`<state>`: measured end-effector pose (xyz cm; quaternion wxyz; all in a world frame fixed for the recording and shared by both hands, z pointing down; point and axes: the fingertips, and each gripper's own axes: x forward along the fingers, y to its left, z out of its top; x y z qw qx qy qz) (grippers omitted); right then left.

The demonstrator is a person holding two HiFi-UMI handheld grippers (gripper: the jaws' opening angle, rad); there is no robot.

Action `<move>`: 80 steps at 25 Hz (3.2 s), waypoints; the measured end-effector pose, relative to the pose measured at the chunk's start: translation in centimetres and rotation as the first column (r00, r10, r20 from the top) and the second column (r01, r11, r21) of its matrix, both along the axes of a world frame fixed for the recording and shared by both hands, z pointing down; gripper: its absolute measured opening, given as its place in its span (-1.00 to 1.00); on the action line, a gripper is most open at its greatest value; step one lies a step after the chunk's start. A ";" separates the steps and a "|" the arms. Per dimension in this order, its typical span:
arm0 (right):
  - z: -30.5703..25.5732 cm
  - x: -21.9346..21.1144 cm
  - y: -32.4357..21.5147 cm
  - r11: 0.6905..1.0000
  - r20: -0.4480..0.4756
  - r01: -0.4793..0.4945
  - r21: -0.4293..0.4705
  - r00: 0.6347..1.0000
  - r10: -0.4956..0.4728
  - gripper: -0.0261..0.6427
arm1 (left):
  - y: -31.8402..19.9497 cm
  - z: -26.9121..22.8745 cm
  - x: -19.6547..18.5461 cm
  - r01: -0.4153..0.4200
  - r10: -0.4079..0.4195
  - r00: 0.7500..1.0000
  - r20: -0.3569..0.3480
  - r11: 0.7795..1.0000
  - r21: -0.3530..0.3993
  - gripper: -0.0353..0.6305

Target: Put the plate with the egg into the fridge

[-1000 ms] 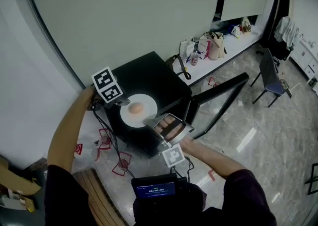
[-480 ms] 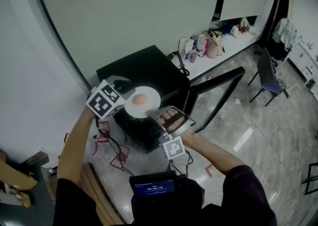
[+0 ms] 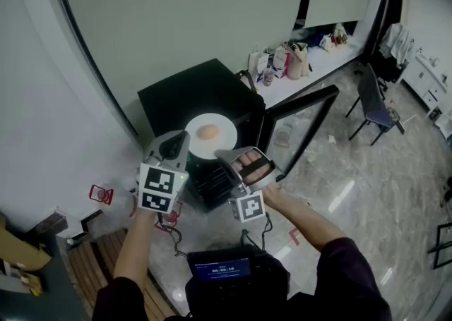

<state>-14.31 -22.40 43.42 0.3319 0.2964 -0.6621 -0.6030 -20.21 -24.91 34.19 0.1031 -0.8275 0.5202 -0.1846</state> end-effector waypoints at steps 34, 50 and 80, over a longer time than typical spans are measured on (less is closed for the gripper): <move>5.7 5.3 11.6 0.985 0.005 0.162 -0.067 0.987 -0.162 -0.85 | 16.7 9.2 6.7 0.265 -0.235 0.951 -0.203 0.954 0.138 -0.87; 14.5 2.6 7.1 0.987 -0.102 0.069 -0.145 0.991 -0.084 -0.85 | 13.7 15.5 4.3 0.212 -0.204 0.956 -0.209 0.977 0.016 -0.86; 36.2 -4.0 -14.1 0.963 -0.204 0.166 -0.213 0.956 -0.210 -0.85 | -5.0 39.9 1.2 0.352 -0.389 0.887 -0.247 0.918 -0.181 -0.87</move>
